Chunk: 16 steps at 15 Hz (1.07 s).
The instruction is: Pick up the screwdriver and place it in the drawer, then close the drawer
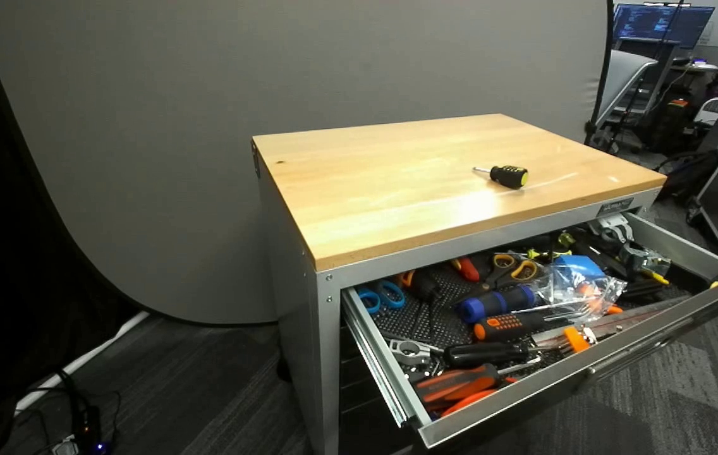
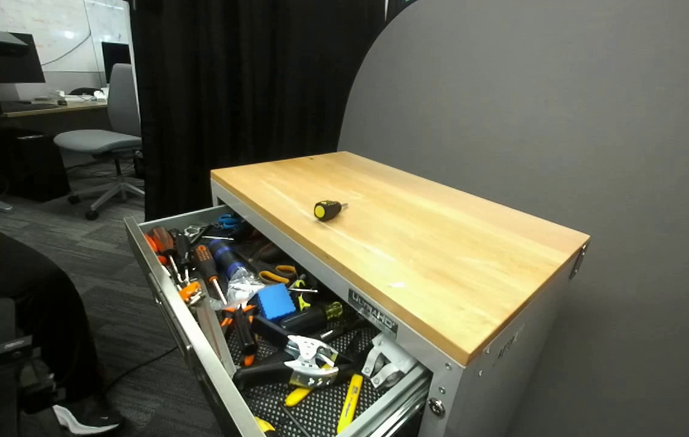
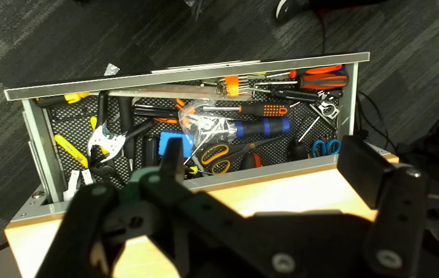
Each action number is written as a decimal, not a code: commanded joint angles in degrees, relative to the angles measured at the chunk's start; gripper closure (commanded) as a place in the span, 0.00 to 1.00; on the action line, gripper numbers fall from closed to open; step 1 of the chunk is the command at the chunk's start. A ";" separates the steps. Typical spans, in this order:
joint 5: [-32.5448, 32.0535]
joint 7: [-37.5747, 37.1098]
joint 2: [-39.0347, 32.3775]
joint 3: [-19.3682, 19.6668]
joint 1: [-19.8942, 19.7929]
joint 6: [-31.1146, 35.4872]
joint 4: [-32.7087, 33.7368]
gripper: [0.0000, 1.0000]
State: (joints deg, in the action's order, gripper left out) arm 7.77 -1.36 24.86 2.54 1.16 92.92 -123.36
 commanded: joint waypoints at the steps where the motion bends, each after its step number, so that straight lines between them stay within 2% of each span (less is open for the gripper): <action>1: 0.22 0.24 -0.06 -0.59 -0.75 -0.14 0.12 0.00; 4: 2.29 -3.96 -4.98 -3.12 0.48 3.00 1.38 0.00; 7: 3.41 -6.57 -10.87 -6.76 2.25 10.33 3.49 0.00; 9: 1.99 -9.68 -15.77 -9.58 3.42 16.84 5.63 0.00; 13: -6.08 -16.43 -26.58 -12.23 4.47 27.74 12.15 0.00; 16: -14.22 -20.15 -35.37 -10.64 5.07 30.77 18.83 0.00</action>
State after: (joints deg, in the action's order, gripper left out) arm -0.49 -18.00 -1.79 -9.45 5.62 122.19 -113.18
